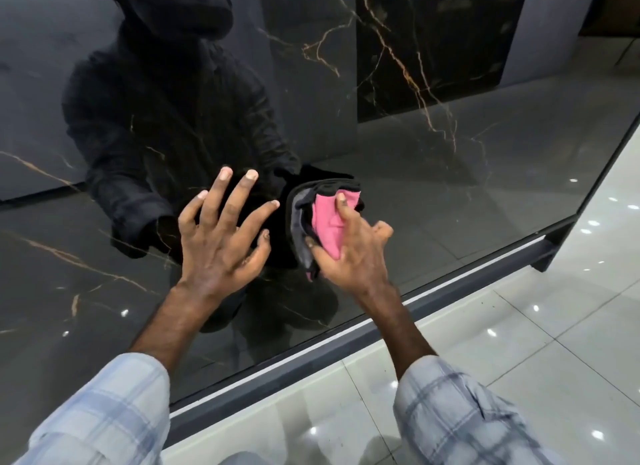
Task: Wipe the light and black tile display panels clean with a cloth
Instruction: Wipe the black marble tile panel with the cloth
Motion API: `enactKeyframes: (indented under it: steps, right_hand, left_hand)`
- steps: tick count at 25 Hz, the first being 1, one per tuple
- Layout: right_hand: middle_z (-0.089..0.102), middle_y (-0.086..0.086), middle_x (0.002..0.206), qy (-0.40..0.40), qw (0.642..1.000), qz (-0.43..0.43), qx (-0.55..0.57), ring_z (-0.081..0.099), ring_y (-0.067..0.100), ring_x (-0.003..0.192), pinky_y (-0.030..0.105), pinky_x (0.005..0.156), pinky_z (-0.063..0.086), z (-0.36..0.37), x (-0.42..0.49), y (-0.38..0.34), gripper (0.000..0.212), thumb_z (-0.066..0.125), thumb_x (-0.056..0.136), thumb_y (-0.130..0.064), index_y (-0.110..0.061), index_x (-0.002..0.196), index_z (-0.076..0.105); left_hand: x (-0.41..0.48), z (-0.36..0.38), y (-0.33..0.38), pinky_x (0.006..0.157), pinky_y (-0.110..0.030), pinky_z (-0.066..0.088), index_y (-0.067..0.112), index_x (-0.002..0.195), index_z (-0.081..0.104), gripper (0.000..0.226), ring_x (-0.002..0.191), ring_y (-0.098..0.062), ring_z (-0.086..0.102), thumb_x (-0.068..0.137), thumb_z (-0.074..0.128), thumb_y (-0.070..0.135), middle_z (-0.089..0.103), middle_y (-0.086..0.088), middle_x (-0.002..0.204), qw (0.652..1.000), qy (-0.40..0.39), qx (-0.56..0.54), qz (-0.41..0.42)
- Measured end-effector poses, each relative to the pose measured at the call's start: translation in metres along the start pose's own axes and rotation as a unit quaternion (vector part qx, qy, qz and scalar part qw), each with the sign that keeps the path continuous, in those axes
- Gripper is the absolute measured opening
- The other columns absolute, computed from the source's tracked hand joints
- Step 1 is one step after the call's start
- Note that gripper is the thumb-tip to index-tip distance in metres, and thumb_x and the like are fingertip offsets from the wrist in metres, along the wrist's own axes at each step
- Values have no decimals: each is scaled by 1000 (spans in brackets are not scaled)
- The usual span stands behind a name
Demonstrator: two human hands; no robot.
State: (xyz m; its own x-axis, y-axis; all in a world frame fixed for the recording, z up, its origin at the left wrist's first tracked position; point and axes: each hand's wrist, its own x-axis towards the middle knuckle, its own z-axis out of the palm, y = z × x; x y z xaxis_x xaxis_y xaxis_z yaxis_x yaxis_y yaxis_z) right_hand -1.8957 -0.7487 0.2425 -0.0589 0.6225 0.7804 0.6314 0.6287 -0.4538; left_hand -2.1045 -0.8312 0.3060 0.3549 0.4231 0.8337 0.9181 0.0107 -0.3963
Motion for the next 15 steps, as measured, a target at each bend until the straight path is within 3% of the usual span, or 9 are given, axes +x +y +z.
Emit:
enactKeyframes:
  steps: [1,3,4,6,8,10,13,14,15]
  right_hand:
    - [71,6,119,15,997,65,34,68,26,100,39,87,29,-12,6,10,82,64,81,-57,-17,147,36]
    - [67,19,125,48,947,289,131,66,38,110,40,95,31,-24,14,22,73,60,93,-52,-18,150,30]
    - [61,28,130,63,932,336,119,65,45,109,47,97,35,-27,19,18,66,55,100,-47,-17,152,26]
    - [55,39,125,73,980,187,-4,69,46,88,55,87,43,-12,23,2,61,50,105,-37,-7,153,26]
    - [71,22,108,10,999,32,-24,71,33,82,42,84,30,-8,24,-12,81,59,92,-50,1,149,31]
    - [74,7,110,14,999,-50,-10,70,26,90,33,79,17,-22,39,-1,88,63,80,-56,-8,148,34]
    - [70,13,122,77,978,165,102,68,34,103,30,84,19,-46,72,-2,84,60,85,-56,-13,151,32]
    - [73,15,111,65,973,197,100,69,36,99,33,86,23,-46,81,-14,85,55,88,-59,-9,152,29]
    - [74,12,96,44,987,145,49,69,34,92,39,87,27,-45,86,-26,87,51,89,-61,-7,152,27]
  left_hand:
    - [3,-6,2,114,-47,23,25,134,70,41,153,-32,33,96,60,35,45,-10,161,1000,-5,-21,-3]
    - [19,-22,-5,113,-48,21,23,134,69,42,151,-30,35,94,61,37,45,-8,161,998,1,-52,18]
    - [32,-30,-12,113,-49,19,23,137,66,46,151,-28,34,95,59,39,43,-8,162,999,13,-46,23]
    - [62,-41,-31,115,-50,17,22,147,57,53,154,-27,27,99,53,43,34,-7,168,999,31,-5,-16]
    - [81,-39,-40,116,-50,17,18,155,46,61,157,-30,19,100,49,43,24,-8,171,996,31,44,-66]
    - [79,-30,-34,117,-50,19,13,161,37,70,158,-35,16,99,49,43,23,-7,172,993,27,92,-64]
    - [75,-20,-30,118,-49,20,13,163,32,73,158,-37,16,99,46,45,24,-4,172,992,21,111,-55]
    - [76,-21,-31,118,-49,20,13,163,32,73,159,-37,16,99,45,46,24,-4,172,992,21,112,-56]
    - [76,-23,-32,119,-49,19,13,163,32,72,159,-37,16,100,45,45,23,-4,172,992,24,110,-56]
